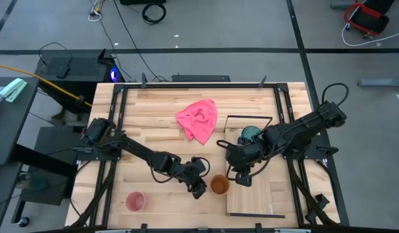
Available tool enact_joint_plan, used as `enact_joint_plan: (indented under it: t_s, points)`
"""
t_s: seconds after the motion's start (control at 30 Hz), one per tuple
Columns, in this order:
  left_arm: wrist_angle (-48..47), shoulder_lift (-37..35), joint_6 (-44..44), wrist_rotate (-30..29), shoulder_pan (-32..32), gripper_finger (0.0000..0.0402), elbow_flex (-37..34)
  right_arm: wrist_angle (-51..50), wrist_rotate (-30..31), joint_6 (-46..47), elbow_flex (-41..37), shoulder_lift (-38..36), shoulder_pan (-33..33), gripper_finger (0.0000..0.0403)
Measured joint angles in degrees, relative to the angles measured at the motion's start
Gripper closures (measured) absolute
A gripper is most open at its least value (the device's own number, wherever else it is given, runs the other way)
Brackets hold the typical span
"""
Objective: Stack small to large cups/mugs on shelf
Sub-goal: Put the yellow cup on the shelf
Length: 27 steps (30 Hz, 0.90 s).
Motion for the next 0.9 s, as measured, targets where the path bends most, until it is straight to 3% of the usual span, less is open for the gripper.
enact_joint_plan:
  t_s: [0.3,0.53,0.9]
  points:
    - [-18.0,-4.3,0.8,-0.4,1.5,0.0327,0.0,-0.7,-2.4,1.0,0.0,3.7,0.1,0.0307]
    - [-30.0,-9.0,3.4,-2.1,7.0,0.0330,0.0,-0.5,-3.1,2.0,0.0,6.6,-0.3,0.0307]
    - [-31.3,-11.2,9.1,-2.6,18.1,0.0327,0.0,0.9,-1.8,2.5,0.0,9.8,-1.4,0.0307]
